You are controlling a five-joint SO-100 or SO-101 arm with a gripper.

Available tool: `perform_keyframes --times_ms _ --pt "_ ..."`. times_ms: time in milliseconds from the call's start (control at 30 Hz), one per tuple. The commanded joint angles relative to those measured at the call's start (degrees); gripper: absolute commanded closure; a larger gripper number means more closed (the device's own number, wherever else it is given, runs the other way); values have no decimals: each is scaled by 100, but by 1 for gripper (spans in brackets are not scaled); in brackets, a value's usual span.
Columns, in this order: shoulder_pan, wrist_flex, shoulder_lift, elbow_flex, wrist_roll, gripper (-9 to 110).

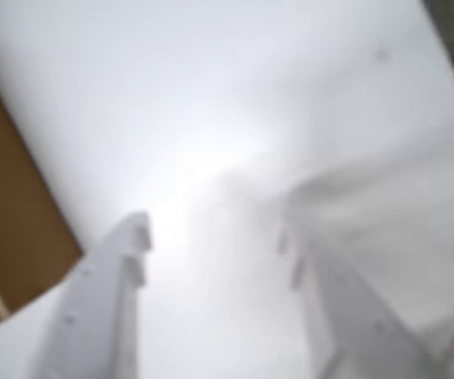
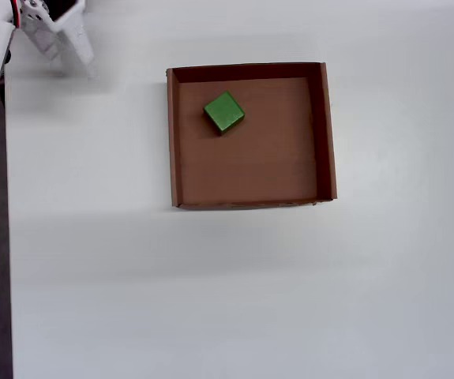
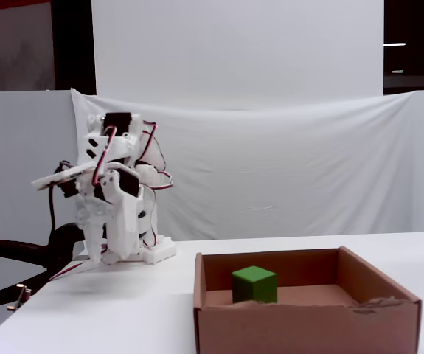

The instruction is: Grasp a green cube and put it in a box.

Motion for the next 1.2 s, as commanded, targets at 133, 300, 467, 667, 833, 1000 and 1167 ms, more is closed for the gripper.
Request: perform_keyframes --times_ms 133,300,467,667,833,1000,1167 --pt "-141 -44 62 97 62 80" --pt "-176 -44 62 97 70 80" --pt "-176 -44 62 97 70 80" --pt "-176 -44 62 97 70 80" --pt "-176 -44 62 97 70 80" --pt "-176 -44 62 97 70 80" --pt "-176 -44 62 97 70 80"
